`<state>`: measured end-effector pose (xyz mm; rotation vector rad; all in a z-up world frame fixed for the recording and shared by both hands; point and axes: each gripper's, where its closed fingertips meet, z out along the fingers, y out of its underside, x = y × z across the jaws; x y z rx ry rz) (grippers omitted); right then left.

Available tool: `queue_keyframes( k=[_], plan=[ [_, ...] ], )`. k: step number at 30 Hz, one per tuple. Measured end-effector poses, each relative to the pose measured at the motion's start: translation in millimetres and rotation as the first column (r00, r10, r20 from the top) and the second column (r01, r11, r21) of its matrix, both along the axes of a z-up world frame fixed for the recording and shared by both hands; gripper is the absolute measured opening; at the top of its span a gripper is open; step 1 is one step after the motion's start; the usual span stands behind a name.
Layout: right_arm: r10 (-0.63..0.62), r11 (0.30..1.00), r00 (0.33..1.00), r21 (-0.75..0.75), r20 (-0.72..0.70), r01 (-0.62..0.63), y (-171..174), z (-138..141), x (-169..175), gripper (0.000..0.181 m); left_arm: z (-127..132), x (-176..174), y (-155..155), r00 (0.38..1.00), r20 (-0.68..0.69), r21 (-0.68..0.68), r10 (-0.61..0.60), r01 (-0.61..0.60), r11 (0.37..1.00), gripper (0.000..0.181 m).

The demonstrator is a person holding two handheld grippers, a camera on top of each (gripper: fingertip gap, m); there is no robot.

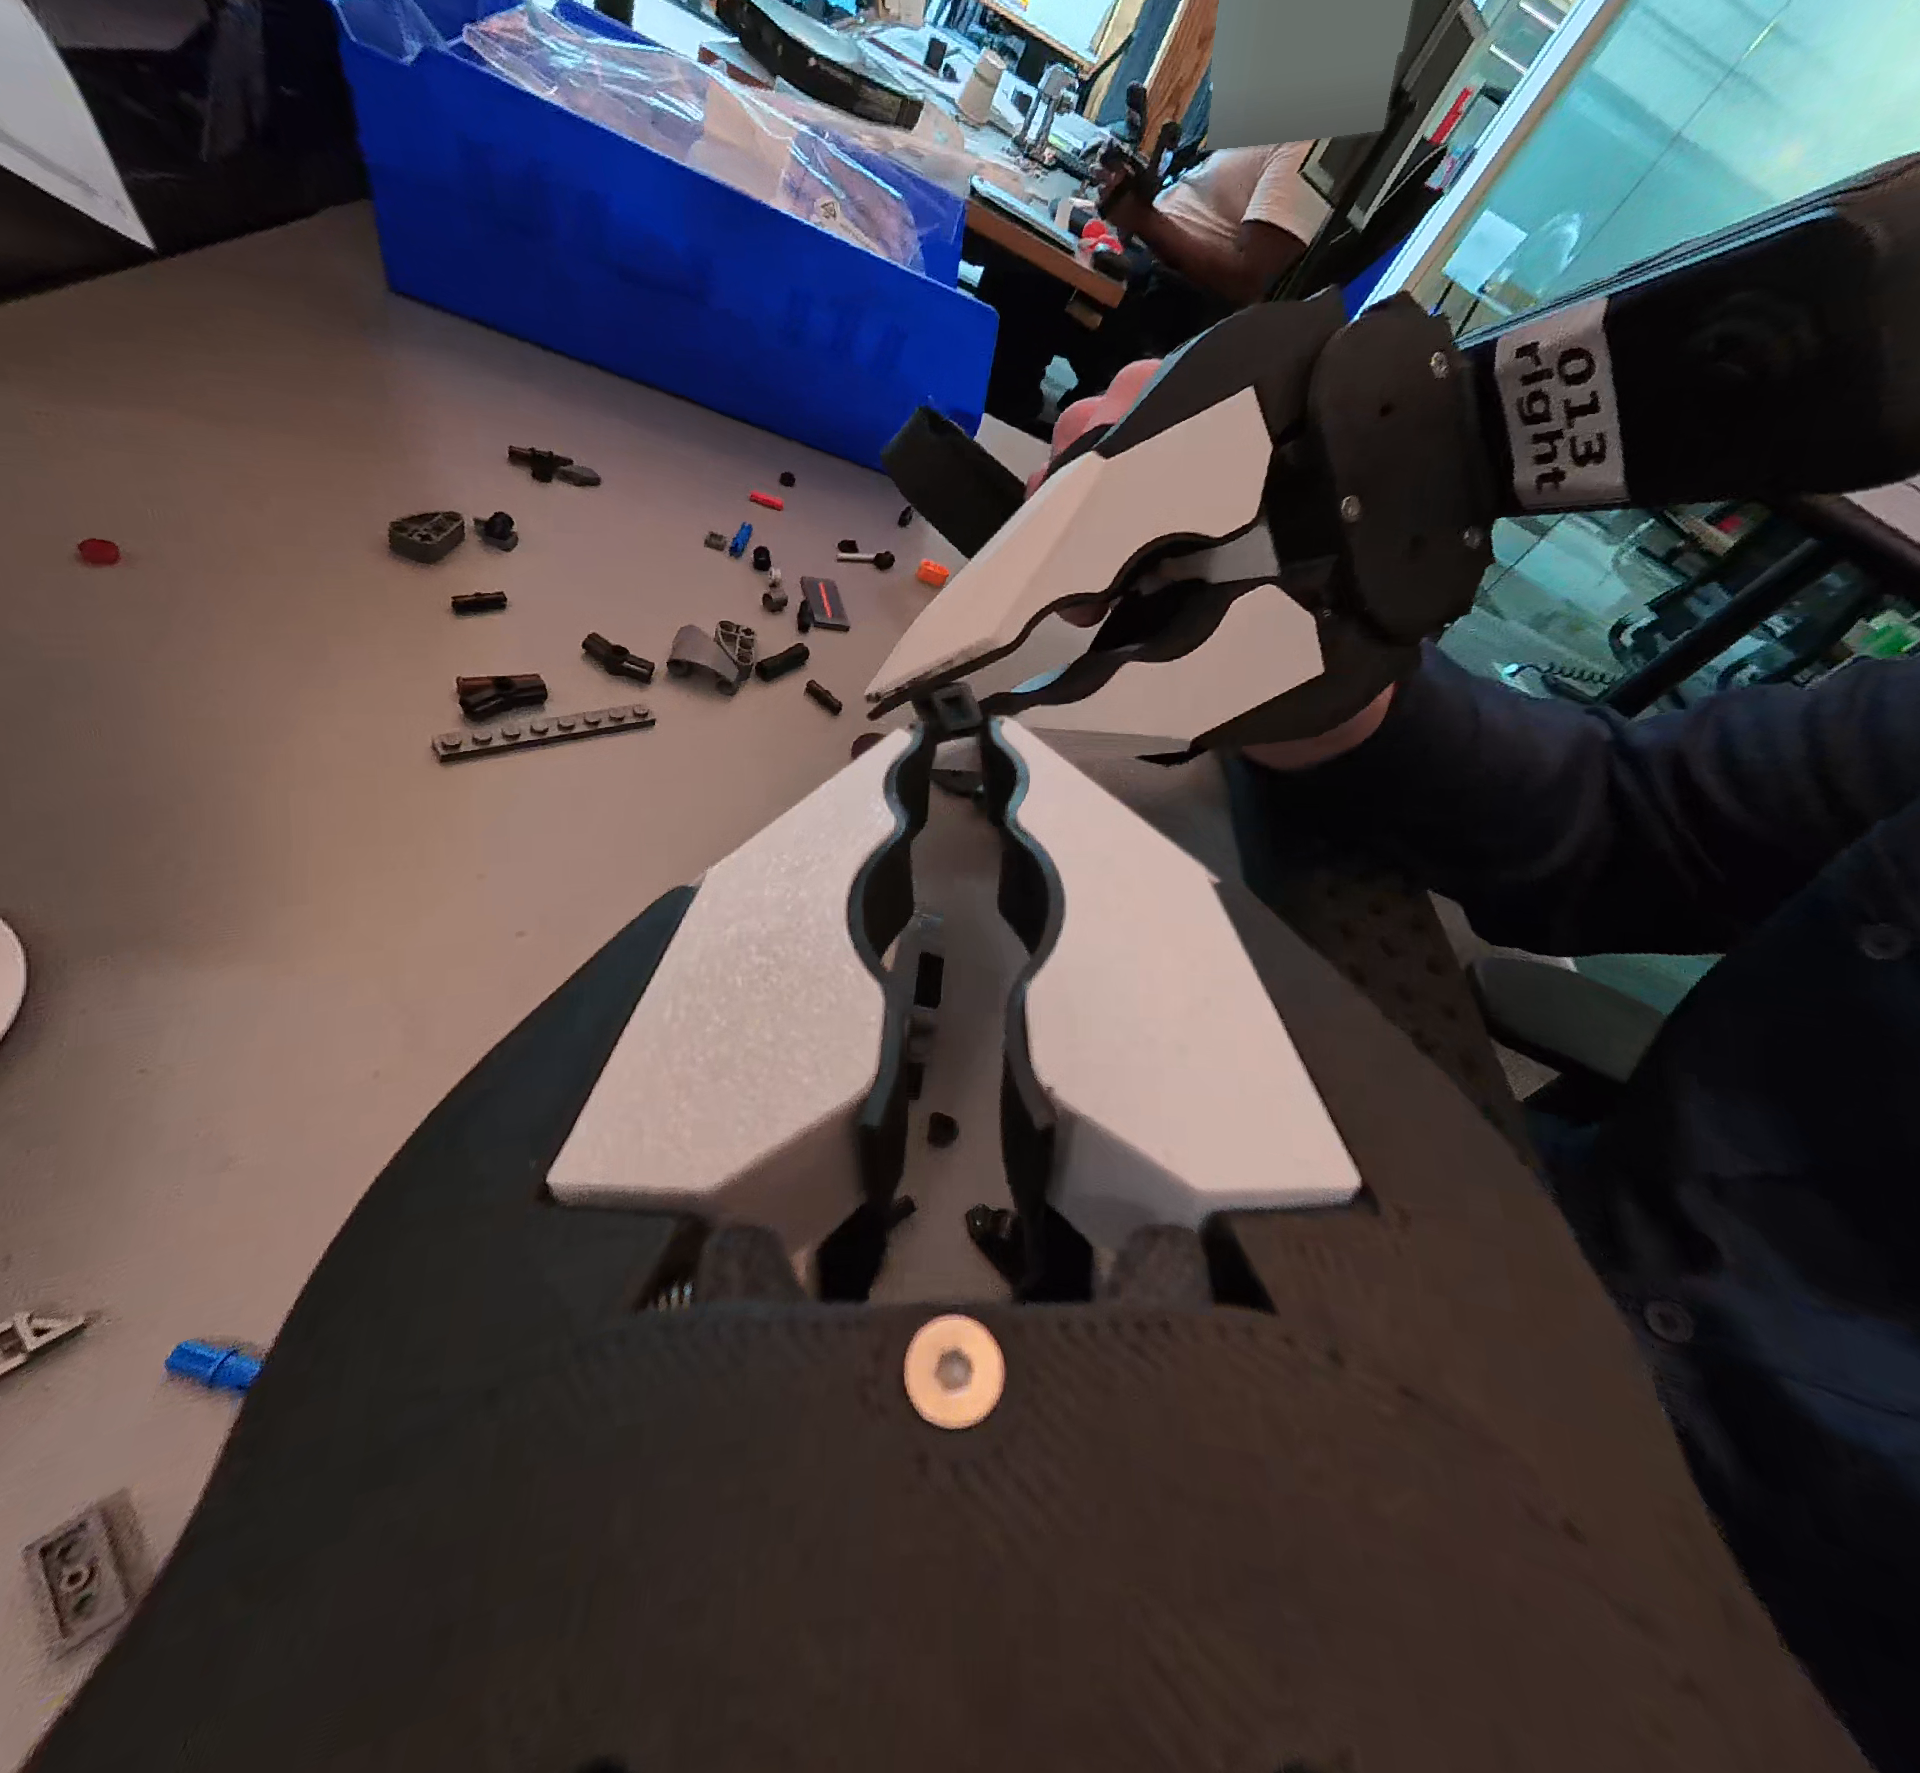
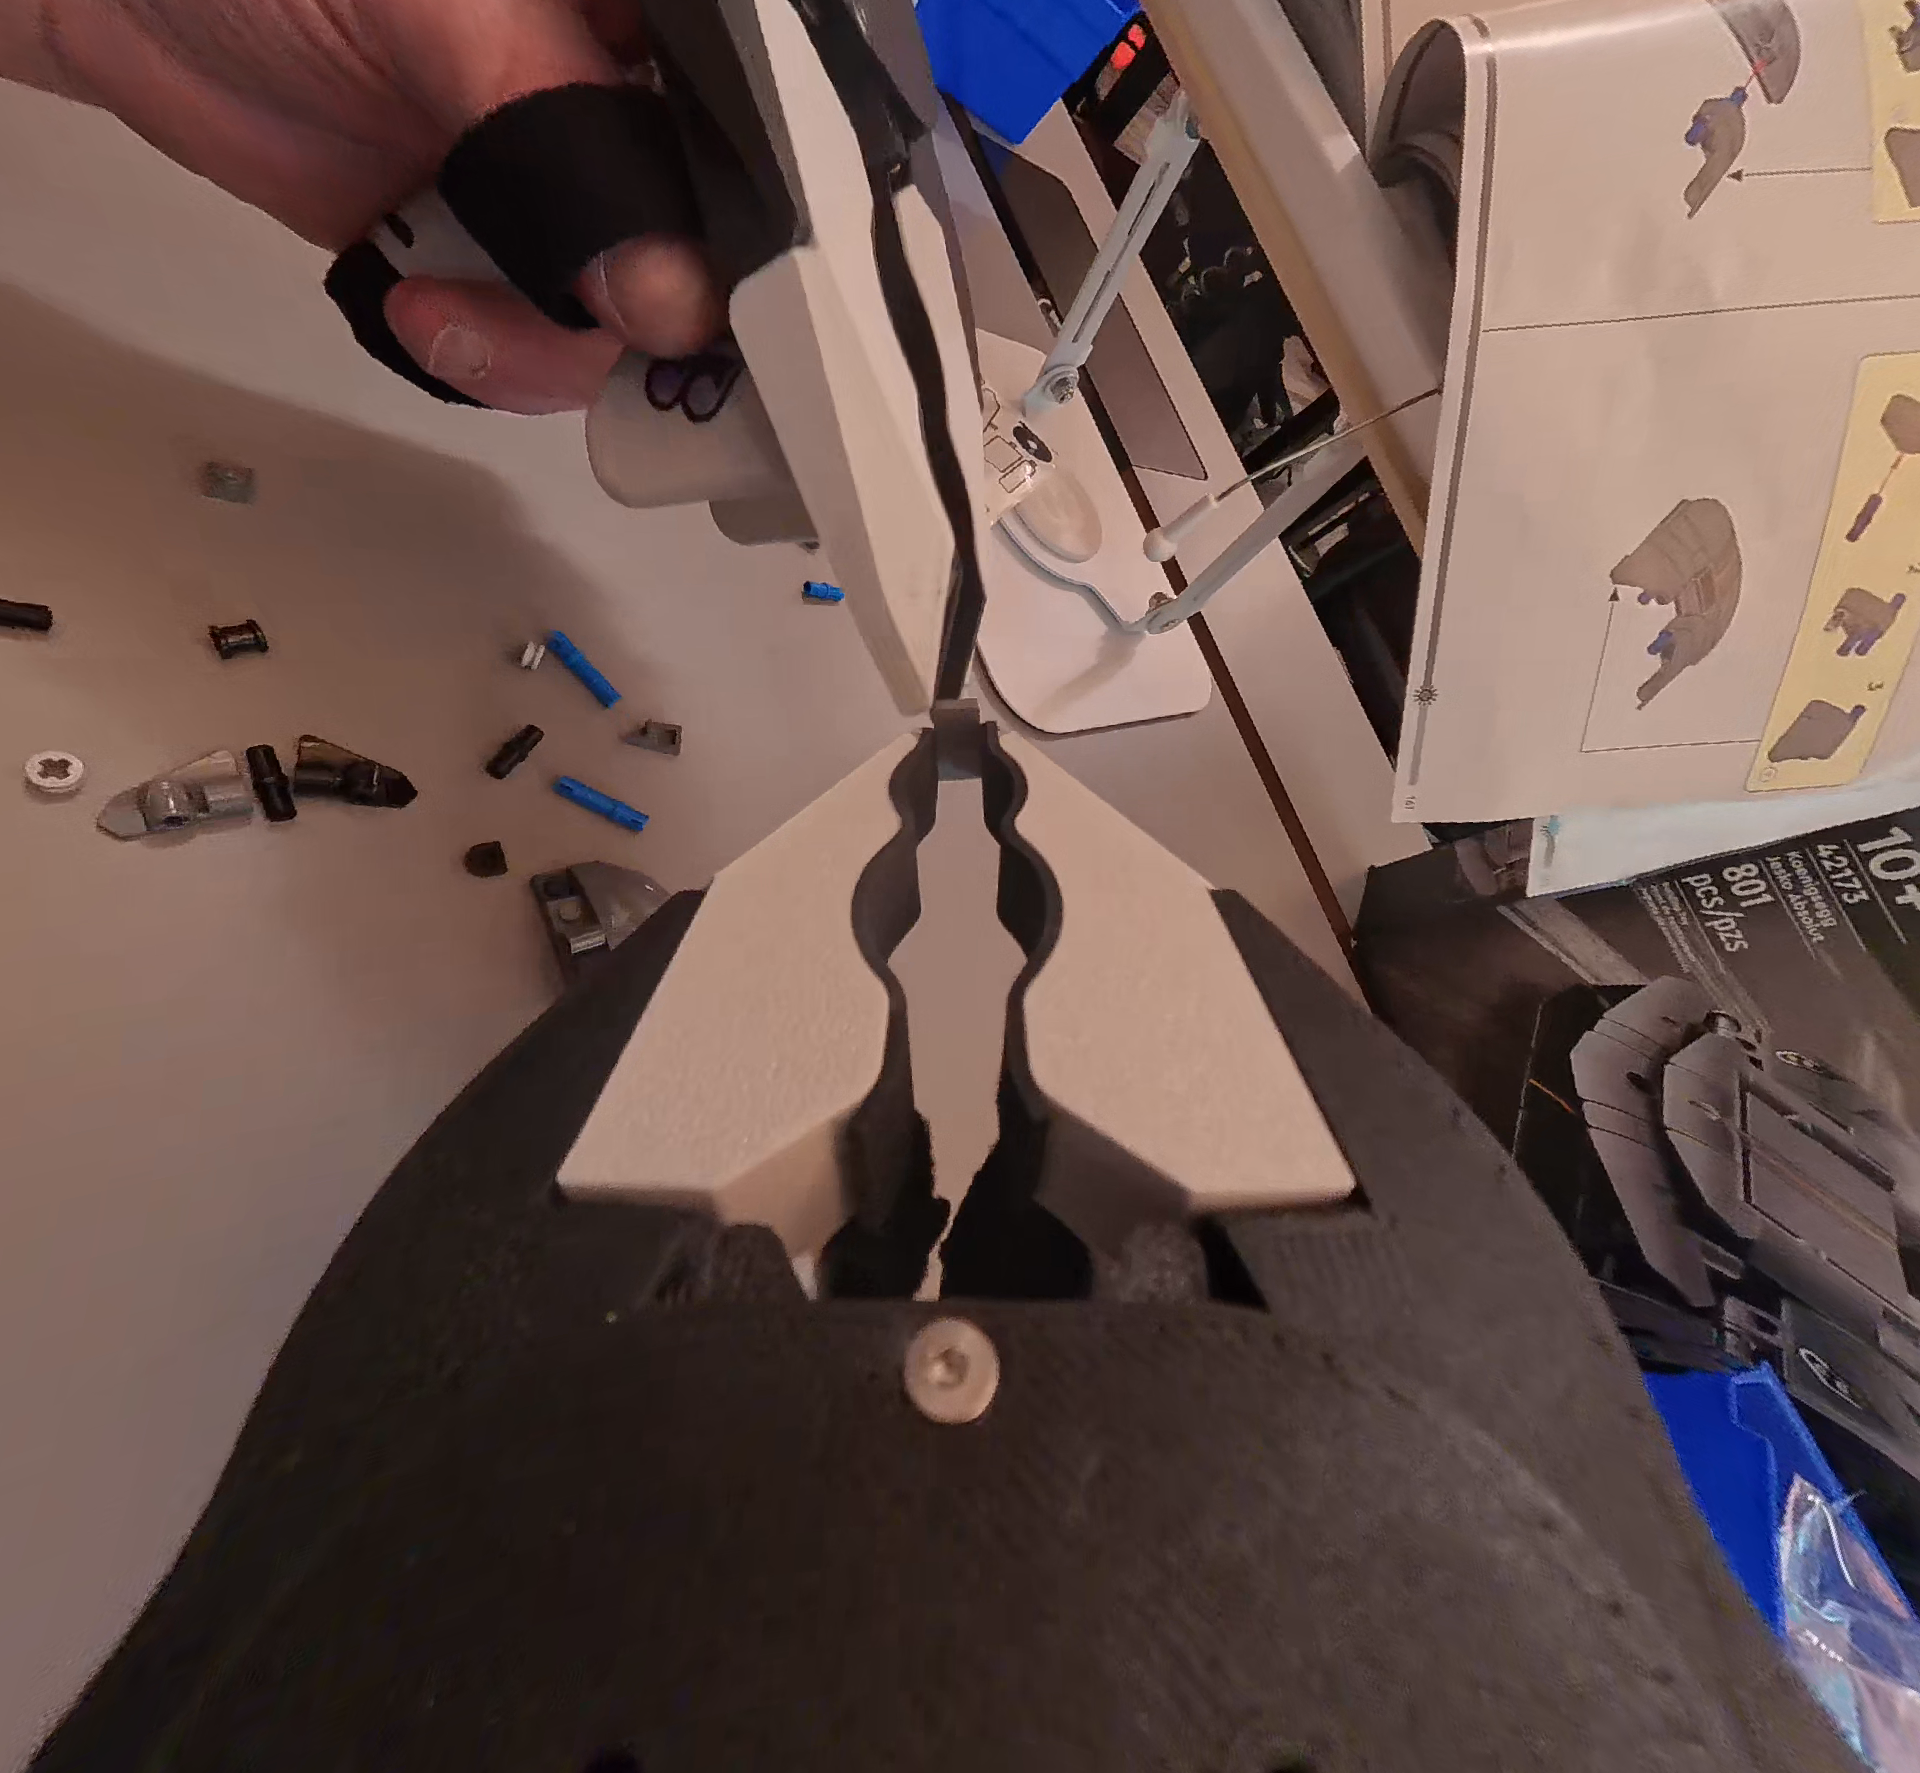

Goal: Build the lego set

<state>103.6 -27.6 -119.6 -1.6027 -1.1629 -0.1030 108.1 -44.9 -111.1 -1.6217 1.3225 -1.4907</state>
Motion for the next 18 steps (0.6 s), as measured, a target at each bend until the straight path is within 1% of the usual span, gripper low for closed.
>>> queue_keyframes(
  k=[6,9,13,16,18],
  plan=[
    [-0.020,1.000,0.999,-0.004,0.034,0.020,2.0,-5.0,2.9,0.007,-4.2,1.0,1.5,1.000,-0.019,-0.015,0.009,-0.009,1.000,0.000],
    [-0.019,1.000,0.999,-0.004,0.026,0.019,1.8,-4.1,3.1,0.007,-7.8,-0.8,7.1,0.999,-0.032,-0.014,0.030,-0.030,0.999,0.000],
    [-0.013,1.000,1.000,-0.016,0.027,0.013,1.1,-5.8,2.7,0.007,-9.1,-0.3,3.3,1.000,-0.028,-0.039,0.002,-0.003,0.999,0.000],
    [-0.021,0.999,0.999,-0.033,0.034,0.022,2.2,-9.6,4.8,0.007,-9.8,2.3,-1.4,0.999,-0.038,-0.047,-0.016,0.015,0.999,0.012],
    [-0.021,0.999,0.999,-0.039,0.030,0.023,2.4,-10.4,5.5,0.007,-10.2,2.8,-0.6,0.999,-0.042,-0.047,-0.010,0.008,0.999,0.012]
  ],
)
